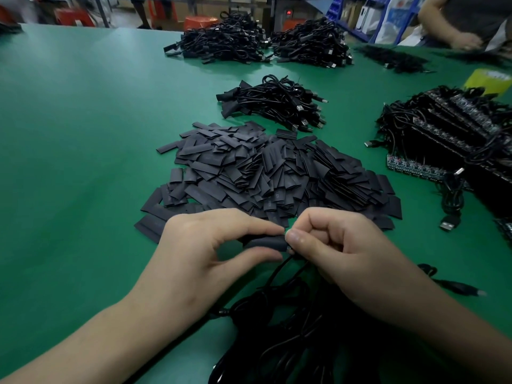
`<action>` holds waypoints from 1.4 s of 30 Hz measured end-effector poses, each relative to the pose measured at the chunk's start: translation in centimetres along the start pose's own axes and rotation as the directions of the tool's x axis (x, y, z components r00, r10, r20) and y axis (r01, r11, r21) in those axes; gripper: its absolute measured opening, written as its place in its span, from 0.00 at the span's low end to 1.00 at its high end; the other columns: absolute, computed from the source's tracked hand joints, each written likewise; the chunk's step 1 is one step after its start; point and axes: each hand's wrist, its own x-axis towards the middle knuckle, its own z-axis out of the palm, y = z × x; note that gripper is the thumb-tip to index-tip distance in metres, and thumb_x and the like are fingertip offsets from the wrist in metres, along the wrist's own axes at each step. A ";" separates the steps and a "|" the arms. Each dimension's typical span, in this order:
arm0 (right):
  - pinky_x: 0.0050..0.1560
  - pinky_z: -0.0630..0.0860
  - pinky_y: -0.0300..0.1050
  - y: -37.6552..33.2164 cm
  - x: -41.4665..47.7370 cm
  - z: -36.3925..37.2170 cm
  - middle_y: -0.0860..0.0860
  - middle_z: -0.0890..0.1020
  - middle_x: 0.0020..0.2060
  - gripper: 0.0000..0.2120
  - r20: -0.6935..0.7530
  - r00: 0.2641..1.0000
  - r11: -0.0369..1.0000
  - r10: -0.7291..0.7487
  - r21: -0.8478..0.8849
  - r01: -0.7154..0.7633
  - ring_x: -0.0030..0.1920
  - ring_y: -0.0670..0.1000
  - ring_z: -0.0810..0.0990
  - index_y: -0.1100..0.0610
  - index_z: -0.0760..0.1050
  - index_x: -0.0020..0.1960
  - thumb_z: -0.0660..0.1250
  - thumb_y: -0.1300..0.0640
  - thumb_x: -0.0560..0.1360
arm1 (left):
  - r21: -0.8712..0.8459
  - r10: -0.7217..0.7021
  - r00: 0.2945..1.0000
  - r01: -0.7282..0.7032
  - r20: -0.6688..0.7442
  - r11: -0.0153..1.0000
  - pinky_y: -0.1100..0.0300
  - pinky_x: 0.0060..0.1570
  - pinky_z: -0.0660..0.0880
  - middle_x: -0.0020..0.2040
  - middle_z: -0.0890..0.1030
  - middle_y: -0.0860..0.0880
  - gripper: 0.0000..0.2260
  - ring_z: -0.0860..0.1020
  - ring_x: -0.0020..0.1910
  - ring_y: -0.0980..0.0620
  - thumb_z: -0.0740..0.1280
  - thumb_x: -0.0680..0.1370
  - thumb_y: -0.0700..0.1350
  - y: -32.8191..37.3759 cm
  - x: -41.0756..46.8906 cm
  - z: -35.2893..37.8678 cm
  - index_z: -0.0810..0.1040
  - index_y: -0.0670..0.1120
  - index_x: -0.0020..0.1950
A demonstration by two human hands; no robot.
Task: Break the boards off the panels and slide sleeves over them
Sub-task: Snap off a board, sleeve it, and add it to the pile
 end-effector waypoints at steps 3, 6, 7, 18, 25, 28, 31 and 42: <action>0.28 0.63 0.34 0.0 -0.1 0.1 0.45 0.74 0.27 0.07 -0.048 0.998 0.999 -0.040 0.014 0.041 0.26 0.41 0.66 0.49 0.79 0.47 0.66 0.48 0.80 | -0.033 -0.040 0.999 0.040 -0.019 0.999 0.71 0.49 0.73 0.44 0.84 0.61 0.10 0.82 0.45 0.64 0.75 0.72 0.52 -0.1 0.2 0.1 0.87 0.53 0.51; 0.31 0.71 0.38 -0.3 -0.3 0.1 0.48 0.79 0.34 0.01 -0.154 0.974 0.985 -0.167 -0.066 0.158 0.32 0.45 0.75 0.47 0.77 0.50 0.68 0.52 0.81 | -0.115 -0.122 0.990 0.114 -0.068 0.987 0.68 0.48 0.75 0.43 0.85 0.62 0.10 0.83 0.45 0.62 0.76 0.70 0.52 -0.4 0.2 0.1 0.87 0.53 0.49; 0.32 0.74 0.43 -0.4 -0.3 0.1 0.48 0.79 0.36 0.03 -0.181 0.956 0.969 -0.229 -0.140 0.206 0.34 0.47 0.77 0.46 0.77 0.49 0.69 0.53 0.80 | -0.147 -0.142 0.987 0.129 -0.081 0.981 0.68 0.49 0.76 0.43 0.85 0.62 0.10 0.83 0.45 0.61 0.76 0.70 0.52 -0.5 0.1 0.1 0.87 0.53 0.49; 0.38 0.75 0.38 -0.4 -0.5 0.1 0.40 0.82 0.39 0.01 -0.203 0.844 0.806 -0.496 -0.468 0.361 0.40 0.41 0.80 0.52 0.83 0.47 0.72 0.57 0.77 | -0.160 -0.102 0.991 0.088 -0.084 0.983 0.67 0.49 0.76 0.44 0.85 0.59 0.09 0.84 0.46 0.59 0.76 0.71 0.50 -0.3 0.1 0.0 0.87 0.51 0.50; 0.36 0.78 0.45 -0.6 -0.5 0.5 0.43 0.82 0.38 0.03 -0.253 0.892 0.917 -0.373 -0.245 0.314 0.37 0.49 0.82 0.50 0.80 0.49 0.73 0.53 0.77 | -0.145 -0.069 0.990 0.051 -0.125 0.988 0.62 0.49 0.77 0.45 0.85 0.57 0.08 0.83 0.47 0.55 0.76 0.72 0.49 -0.5 0.2 0.1 0.87 0.51 0.50; 0.37 0.79 0.49 -0.8 -0.5 0.2 0.46 0.85 0.38 0.01 -0.239 0.933 0.963 -0.268 -0.089 0.253 0.36 0.51 0.82 0.49 0.81 0.47 0.71 0.55 0.77 | -0.151 -0.084 0.979 0.055 -0.187 0.987 0.64 0.47 0.74 0.46 0.82 0.54 0.09 0.81 0.48 0.51 0.77 0.71 0.48 -0.6 0.3 0.1 0.87 0.52 0.50; 0.36 0.79 0.48 -0.8 -0.6 0.4 0.46 0.85 0.35 0.05 -0.214 0.944 0.968 -0.251 -0.075 0.240 0.33 0.50 0.82 0.51 0.82 0.45 0.71 0.59 0.79 | -0.127 -0.104 0.966 0.075 -0.236 0.989 0.64 0.44 0.74 0.47 0.79 0.52 0.11 0.79 0.44 0.51 0.76 0.71 0.49 -0.6 0.1 0.3 0.86 0.54 0.53; 0.38 0.76 0.35 -1.2 -0.8 1.5 0.40 0.82 0.38 0.02 -0.337 0.808 0.832 -0.484 -0.462 0.306 0.40 0.40 0.81 0.52 0.83 0.46 0.72 0.54 0.78 | -0.366 -0.302 0.916 0.195 -0.263 0.910 0.58 0.57 0.80 0.52 0.86 0.57 0.24 0.85 0.51 0.56 0.78 0.70 0.54 0.0 -0.2 0.7 0.81 0.54 0.65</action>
